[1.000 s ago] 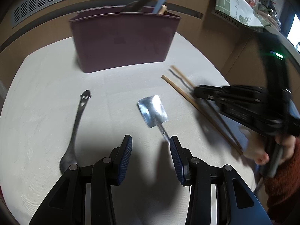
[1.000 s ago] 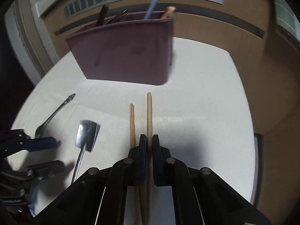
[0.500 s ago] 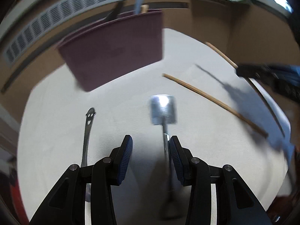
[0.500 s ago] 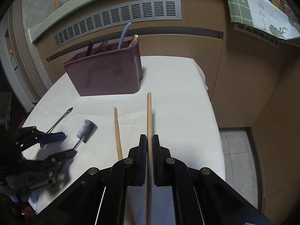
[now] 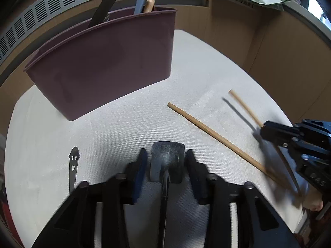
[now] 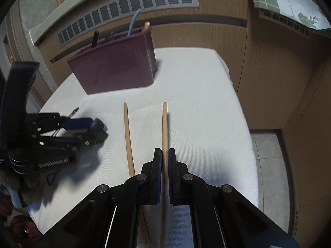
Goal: Organize utensils
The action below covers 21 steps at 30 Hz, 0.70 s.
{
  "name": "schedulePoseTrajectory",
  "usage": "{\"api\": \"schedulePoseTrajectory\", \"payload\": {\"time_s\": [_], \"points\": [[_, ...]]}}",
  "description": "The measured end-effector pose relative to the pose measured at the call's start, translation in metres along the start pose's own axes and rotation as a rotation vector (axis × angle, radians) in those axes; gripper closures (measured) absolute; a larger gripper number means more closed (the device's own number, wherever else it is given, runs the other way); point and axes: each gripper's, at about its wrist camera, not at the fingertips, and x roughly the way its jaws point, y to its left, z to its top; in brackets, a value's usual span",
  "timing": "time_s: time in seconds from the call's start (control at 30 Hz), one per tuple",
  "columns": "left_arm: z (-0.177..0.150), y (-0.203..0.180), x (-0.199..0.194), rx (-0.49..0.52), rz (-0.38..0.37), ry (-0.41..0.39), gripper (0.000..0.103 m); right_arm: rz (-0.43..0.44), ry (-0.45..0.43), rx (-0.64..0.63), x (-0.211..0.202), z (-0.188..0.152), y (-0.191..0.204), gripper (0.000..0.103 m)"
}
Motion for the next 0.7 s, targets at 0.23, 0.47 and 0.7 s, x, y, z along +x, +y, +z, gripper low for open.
{"api": "schedulePoseTrajectory", "payload": {"time_s": [0.23, 0.47, 0.7], "points": [[-0.016, 0.014, -0.009, -0.065, -0.054, -0.039, 0.07, -0.036, 0.054, -0.051, 0.018, 0.011, 0.006, 0.095], [-0.028, 0.042, -0.04, -0.166, -0.075, -0.135, 0.07, -0.043, 0.029, -0.099, 0.018, 0.027, 0.017, 0.099], [-0.024, 0.06, -0.099, -0.199, -0.027, -0.313, 0.07, -0.034, -0.17, -0.091, -0.034, 0.045, 0.033, 0.099]]}}
